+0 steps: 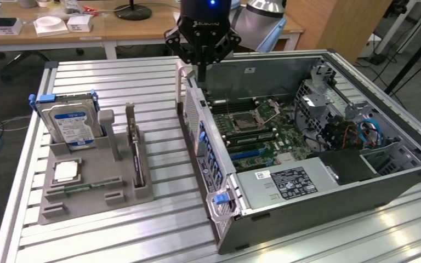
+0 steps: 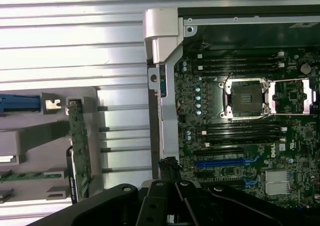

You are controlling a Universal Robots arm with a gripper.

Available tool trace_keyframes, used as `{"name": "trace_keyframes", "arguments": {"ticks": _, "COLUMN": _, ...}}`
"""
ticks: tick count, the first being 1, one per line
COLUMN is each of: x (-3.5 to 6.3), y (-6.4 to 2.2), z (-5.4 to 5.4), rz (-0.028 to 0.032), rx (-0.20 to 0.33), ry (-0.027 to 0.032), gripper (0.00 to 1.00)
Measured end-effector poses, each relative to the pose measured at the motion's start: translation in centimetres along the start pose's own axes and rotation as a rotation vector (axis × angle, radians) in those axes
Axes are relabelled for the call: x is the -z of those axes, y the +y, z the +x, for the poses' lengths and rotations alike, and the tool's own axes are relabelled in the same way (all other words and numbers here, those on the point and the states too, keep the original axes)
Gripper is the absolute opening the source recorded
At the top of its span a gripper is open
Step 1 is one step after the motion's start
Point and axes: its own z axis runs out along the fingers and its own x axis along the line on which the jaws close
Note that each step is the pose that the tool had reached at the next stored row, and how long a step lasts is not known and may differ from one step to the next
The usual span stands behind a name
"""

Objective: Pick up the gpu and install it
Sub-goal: 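Reach for the gpu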

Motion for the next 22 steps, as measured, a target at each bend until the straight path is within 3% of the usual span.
{"name": "trace_keyframes", "arguments": {"ticks": 22, "x": 0.01, "y": -0.04, "z": 0.51, "rz": 0.0000, "rx": 0.000, "ry": 0.0001, "gripper": 0.11}}
